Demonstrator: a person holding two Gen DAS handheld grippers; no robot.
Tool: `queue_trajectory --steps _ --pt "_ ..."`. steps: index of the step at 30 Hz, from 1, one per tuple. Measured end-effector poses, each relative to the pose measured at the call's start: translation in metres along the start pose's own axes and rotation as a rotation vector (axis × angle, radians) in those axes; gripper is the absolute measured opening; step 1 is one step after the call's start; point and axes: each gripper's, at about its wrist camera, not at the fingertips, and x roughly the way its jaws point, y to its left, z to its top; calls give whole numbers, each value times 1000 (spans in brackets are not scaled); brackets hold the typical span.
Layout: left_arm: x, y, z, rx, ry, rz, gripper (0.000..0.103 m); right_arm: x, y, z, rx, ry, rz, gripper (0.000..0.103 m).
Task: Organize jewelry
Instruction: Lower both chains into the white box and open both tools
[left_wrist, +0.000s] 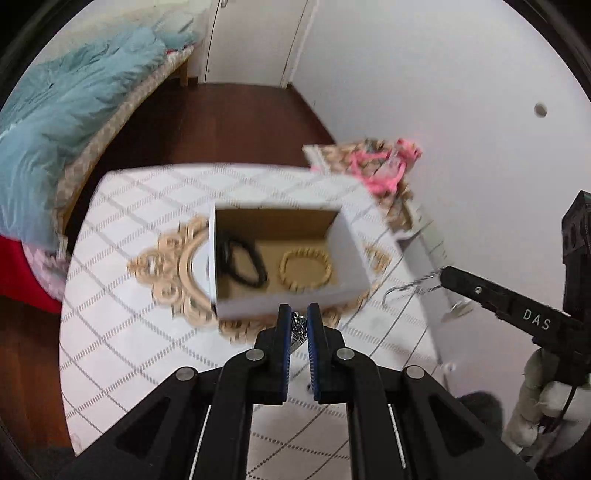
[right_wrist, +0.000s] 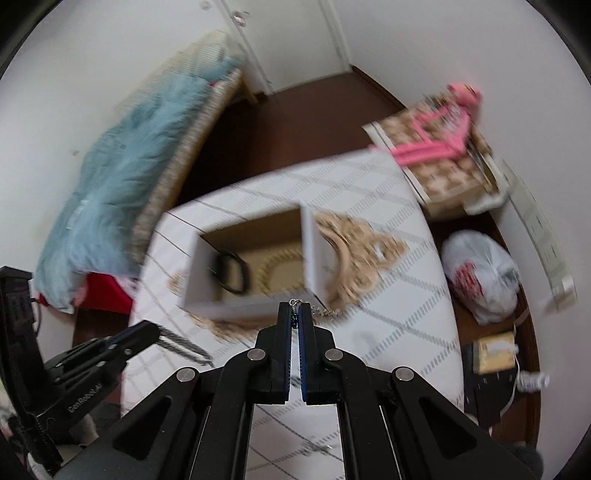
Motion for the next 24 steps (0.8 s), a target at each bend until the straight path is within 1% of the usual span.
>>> queue_trajectory --steps 3,5,8,11,15,19,22,24 --pt "-11 -2 28 8 -40 -22 6 -9 20 28 -40 -25 39 4" --pt "-12 -4 48 27 -63 -12 6 -8 33 47 -75 -34 44 4" --pt "0 0 69 35 -60 -1 6 6 40 69 -94 -13 53 3" --pt "24 9 84 30 -15 -1 6 30 43 88 -98 23 48 3" --pt "57 19 96 6 45 0 6 72 35 107 -65 104 43 4" --pt "85 24 103 -3 100 4 6 104 28 113 -56 168 27 4" --pt "102 29 110 -12 135 33 7 122 26 116 -67 199 2 4" --pt "111 33 113 -38 159 42 8 133 24 117 -78 222 -9 4"
